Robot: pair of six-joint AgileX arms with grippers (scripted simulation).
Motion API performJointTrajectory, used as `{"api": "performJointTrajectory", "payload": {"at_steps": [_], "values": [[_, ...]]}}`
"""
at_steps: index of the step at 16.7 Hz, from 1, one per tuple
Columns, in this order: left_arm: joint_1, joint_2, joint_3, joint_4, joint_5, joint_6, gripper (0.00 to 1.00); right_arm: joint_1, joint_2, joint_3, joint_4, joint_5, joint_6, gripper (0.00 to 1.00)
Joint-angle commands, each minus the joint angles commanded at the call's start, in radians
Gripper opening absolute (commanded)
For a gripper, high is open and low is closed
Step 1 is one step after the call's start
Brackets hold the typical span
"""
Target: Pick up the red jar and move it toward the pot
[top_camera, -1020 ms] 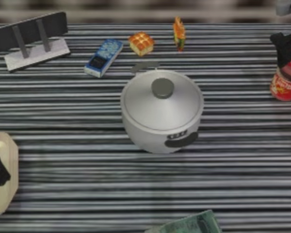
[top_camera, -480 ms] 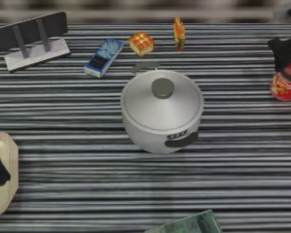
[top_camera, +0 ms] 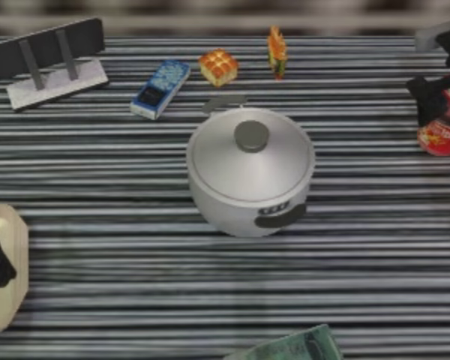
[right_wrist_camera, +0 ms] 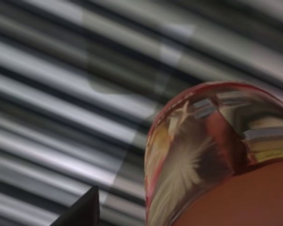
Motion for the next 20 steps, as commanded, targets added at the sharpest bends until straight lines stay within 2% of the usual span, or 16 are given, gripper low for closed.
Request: {"api": "performJointTrajectory", "payload": {"at_steps": [13,20], "values": [[0.000,0.000,0.000,0.000,0.000,0.000,1.00,0.000,0.000,0.000,0.000,0.000,0.000,0.02],[0.000,0.000,0.000,0.000,0.000,0.000,1.00,0.000,0.000,0.000,0.000,0.000,0.000,0.00]]}}
